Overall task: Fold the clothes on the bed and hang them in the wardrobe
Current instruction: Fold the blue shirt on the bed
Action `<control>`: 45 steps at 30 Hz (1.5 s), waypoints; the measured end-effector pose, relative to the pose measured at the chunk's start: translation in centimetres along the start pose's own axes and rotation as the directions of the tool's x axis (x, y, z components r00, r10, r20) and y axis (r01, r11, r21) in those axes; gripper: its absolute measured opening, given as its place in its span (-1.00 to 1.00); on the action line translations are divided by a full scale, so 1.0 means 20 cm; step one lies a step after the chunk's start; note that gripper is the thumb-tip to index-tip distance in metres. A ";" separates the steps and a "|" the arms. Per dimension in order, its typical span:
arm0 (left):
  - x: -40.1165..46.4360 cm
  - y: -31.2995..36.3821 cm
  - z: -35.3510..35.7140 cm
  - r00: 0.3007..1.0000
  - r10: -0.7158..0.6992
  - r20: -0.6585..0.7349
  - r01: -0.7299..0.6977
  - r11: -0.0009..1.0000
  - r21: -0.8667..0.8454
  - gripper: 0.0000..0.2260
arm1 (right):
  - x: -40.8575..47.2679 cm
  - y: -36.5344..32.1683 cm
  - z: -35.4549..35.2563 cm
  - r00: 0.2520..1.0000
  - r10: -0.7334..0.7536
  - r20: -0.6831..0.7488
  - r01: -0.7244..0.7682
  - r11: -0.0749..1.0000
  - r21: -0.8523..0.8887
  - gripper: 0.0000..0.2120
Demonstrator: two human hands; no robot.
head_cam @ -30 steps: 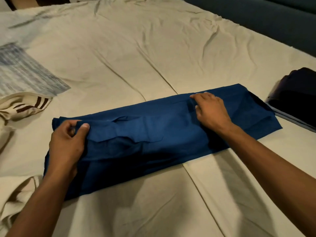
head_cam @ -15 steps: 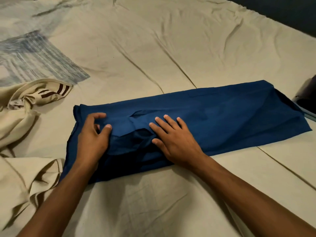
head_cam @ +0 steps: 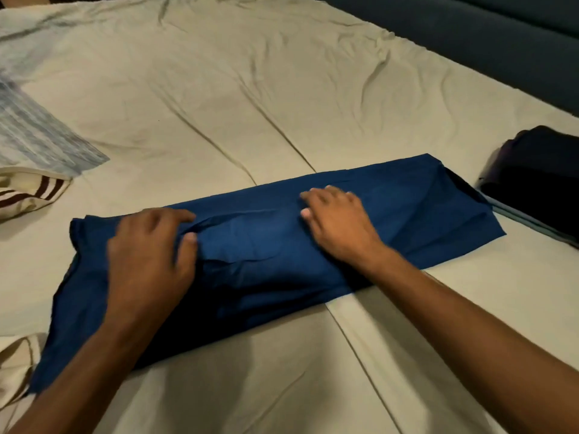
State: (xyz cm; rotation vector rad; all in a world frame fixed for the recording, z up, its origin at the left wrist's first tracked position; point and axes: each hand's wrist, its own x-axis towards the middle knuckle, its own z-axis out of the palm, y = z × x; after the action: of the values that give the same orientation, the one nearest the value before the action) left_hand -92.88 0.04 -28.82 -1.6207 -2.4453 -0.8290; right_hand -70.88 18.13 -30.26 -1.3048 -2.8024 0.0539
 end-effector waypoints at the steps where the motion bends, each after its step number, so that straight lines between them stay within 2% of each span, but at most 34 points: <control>1: 0.05 0.03 0.05 0.998 0.028 0.064 -0.030 0.999 0.023 -0.68 | 0.04 0.09 -0.02 0.998 0.046 0.030 -0.045 0.998 -0.039 -0.60; 4: 0.20 0.07 0.20 0.976 0.013 0.215 -0.061 0.975 0.214 -0.65 | 0.12 0.35 -0.11 0.955 0.207 0.213 -0.178 0.973 -0.144 -0.65; 6: 0.27 0.04 0.24 0.949 -0.083 0.303 -0.026 0.941 0.338 -0.63 | 0.13 0.48 -0.15 0.914 0.264 0.308 -0.202 0.955 -0.219 -0.66; 8: 0.29 -0.01 0.26 0.926 -0.107 0.363 -0.036 0.930 0.367 -0.66 | 0.14 0.57 -0.17 0.898 0.286 0.335 -0.199 0.942 -0.269 -0.72; 10: 0.30 -0.05 0.23 0.919 -0.092 0.382 -0.012 0.965 0.261 -0.71 | 0.15 0.62 -0.20 0.906 0.284 0.313 -0.215 0.947 -0.238 -0.77; 12: 0.31 -0.07 0.19 0.947 -0.085 0.309 0.041 0.988 0.149 -0.67 | 0.20 0.64 -0.23 0.940 0.264 0.217 -0.235 0.960 -0.150 -0.79; 14: 0.35 -0.09 0.14 0.975 -0.075 0.211 0.044 0.988 0.149 -0.60 | 0.25 0.62 -0.23 0.975 0.218 0.045 -0.212 0.971 -0.111 -0.78; 16: 0.42 -0.12 0.15 0.968 -0.110 0.225 0.058 0.972 0.227 -0.57 | 0.29 0.57 -0.20 0.984 0.164 -0.070 -0.172 0.978 -0.121 -0.78; 18: 0.46 -0.15 0.19 0.928 -0.193 0.319 0.075 0.935 0.346 -0.58 | 0.32 0.52 -0.13 0.987 0.153 -0.047 -0.158 0.981 -0.112 -0.74; 20: 0.46 -0.16 0.21 0.920 -0.210 0.332 0.065 0.915 0.399 -0.62 | 0.32 0.47 -0.06 0.978 0.207 0.010 -0.206 0.976 -0.071 -0.61; 22: 0.41 -0.12 0.19 0.976 -0.115 0.187 0.033 0.918 0.394 -0.65 | 0.27 0.42 -0.01 0.976 0.215 -0.030 -0.216 0.976 -0.024 -0.54; 24: 0.31 -0.03 0.17 0.995 0.048 0.092 -0.077 0.937 0.341 -0.62 | 0.19 0.36 0.02 0.990 0.123 -0.069 -0.122 0.992 0.014 -0.52; 26: 0.18 0.03 0.18 0.966 0.172 0.195 -0.227 0.924 0.309 -0.51 | 0.12 0.34 0.05 0.999 0.036 -0.035 -0.035 0.999 0.037 -0.51; 27: 0.12 0.02 0.20 0.941 0.162 0.298 -0.257 0.914 0.314 -0.44 | 0.08 0.37 0.07 1.000 0.024 0.004 -0.024 0.999 0.026 -0.50; 29: 0.04 -0.10 0.24 0.890 0.028 0.454 -0.202 0.918 0.340 -0.31 | 0.04 0.50 0.12 0.993 0.067 0.099 -0.065 0.998 -0.026 -0.46; 31: 0.00 -0.24 0.26 0.869 -0.053 0.492 -0.140 0.927 0.348 -0.26 | -0.01 0.67 0.15 0.977 0.153 0.149 -0.144 0.987 -0.066 -0.41; 34: 0.03 -0.28 0.25 0.861 -0.098 0.499 -0.141 0.897 0.420 -0.24 | -0.05 0.86 0.13 0.954 0.267 0.137 -0.254 0.962 -0.102 -0.42; 37: 0.06 -0.14 0.21 0.901 -0.078 0.427 -0.101 0.919 0.382 -0.24 | -0.07 0.87 0.07 0.952 0.301 0.052 -0.298 0.953 -0.062 -0.42; 40: 0.11 0.09 0.24 0.932 0.046 0.361 -0.141 0.960 0.240 -0.25 | -0.08 0.78 0.03 0.968 0.248 -0.045 -0.248 0.969 0.014 -0.43; 42: 0.14 0.24 0.31 0.927 0.107 0.360 -0.180 0.968 0.174 -0.24 | -0.05 0.70 0.02 0.987 0.152 -0.041 -0.151 0.988 0.040 -0.39; 45: 0.16 0.37 0.48 0.894 0.105 0.435 -0.214 0.954 0.211 -0.16 | 0.00 0.68 0.09 0.996 0.084 0.043 -0.085 0.996 0.041 -0.42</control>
State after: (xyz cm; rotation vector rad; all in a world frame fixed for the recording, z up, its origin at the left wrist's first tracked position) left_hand -85.77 9.35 -32.99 -2.0303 -2.4897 -0.1356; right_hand -60.66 26.87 -32.71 -1.4279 -2.7616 0.1446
